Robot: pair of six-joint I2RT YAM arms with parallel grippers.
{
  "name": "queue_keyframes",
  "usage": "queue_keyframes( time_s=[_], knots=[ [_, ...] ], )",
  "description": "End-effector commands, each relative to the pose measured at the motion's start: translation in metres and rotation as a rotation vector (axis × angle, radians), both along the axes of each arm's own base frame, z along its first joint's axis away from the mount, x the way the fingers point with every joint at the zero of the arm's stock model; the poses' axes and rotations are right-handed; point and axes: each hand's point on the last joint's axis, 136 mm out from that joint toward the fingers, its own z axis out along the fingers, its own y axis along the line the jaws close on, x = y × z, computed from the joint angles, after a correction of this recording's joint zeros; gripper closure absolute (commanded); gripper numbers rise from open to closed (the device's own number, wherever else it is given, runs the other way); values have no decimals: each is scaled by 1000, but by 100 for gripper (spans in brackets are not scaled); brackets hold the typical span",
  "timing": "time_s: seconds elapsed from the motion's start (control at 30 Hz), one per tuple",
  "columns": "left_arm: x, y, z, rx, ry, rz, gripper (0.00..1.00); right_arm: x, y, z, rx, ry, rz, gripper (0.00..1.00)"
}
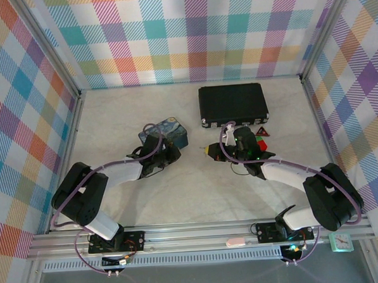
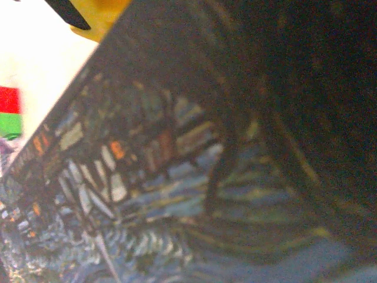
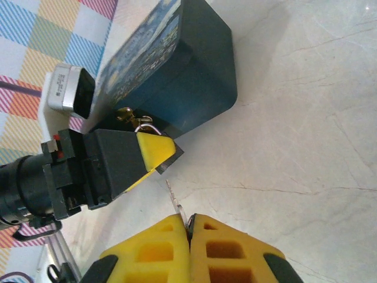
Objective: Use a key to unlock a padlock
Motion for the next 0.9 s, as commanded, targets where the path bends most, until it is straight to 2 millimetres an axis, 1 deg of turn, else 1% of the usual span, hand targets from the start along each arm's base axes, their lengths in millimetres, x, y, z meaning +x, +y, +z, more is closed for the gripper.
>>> queue_keyframes(
  time_s=[0.0, 0.23, 0.43, 0.5, 0.63, 0.87],
  knots=[
    [10, -4, 25, -198, -14, 77, 100, -2, 10, 2, 67, 28, 3, 100],
    [17, -8, 41, -427, -15, 114, 100, -12, 36, -8, 146, 104, 12, 100],
    [15, -11, 53, -562, -26, 101, 100, -13, 55, -20, 238, 149, 41, 100],
    [12, -12, 54, -577, -27, 82, 100, -13, 59, -23, 262, 160, 48, 100],
    [8, -11, 58, -594, -35, 65, 100, -8, 60, -23, 289, 157, 24, 100],
    [3, -6, 58, -554, -51, 64, 100, 6, 65, -14, 355, 153, -17, 100]
  ],
)
